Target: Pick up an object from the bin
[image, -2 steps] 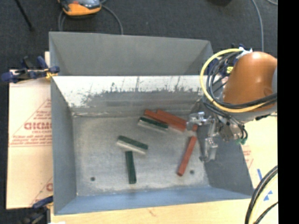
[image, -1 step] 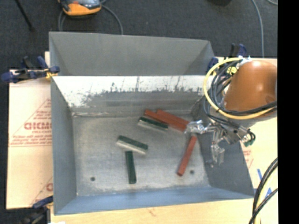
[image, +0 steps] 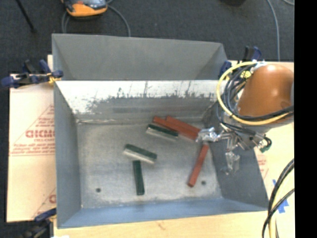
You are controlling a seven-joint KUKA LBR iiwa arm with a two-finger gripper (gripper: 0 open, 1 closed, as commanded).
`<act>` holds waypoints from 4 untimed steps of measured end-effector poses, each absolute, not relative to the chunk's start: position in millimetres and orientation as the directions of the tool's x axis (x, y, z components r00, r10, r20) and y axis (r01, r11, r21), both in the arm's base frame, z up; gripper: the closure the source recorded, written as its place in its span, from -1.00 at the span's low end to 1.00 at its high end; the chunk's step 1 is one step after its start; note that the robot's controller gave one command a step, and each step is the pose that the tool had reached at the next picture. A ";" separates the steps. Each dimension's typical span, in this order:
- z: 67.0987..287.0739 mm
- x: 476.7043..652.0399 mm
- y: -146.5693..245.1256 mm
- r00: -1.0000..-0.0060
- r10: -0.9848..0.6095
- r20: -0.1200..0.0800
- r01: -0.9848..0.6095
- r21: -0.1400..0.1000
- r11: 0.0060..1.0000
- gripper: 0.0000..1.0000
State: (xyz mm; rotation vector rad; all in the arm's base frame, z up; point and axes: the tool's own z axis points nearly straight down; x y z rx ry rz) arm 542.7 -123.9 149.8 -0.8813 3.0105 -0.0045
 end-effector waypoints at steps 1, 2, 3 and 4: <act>108.5 543.7 -121.7 -0.716 -0.698 -0.003 -0.698 -0.004 0.716 -1.00; 71.4 551.9 -116.4 -0.478 -0.878 -0.003 -0.878 -0.005 0.478 1.00; 71.3 551.9 -116.4 -0.478 -0.878 -0.003 -0.878 -0.004 0.478 1.00; 72.7 551.8 -116.5 -0.479 -0.878 -0.003 -0.878 -0.004 0.479 1.00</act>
Offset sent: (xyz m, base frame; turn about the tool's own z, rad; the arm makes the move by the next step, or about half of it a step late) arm 0.0076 0.0083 -0.0798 -0.5052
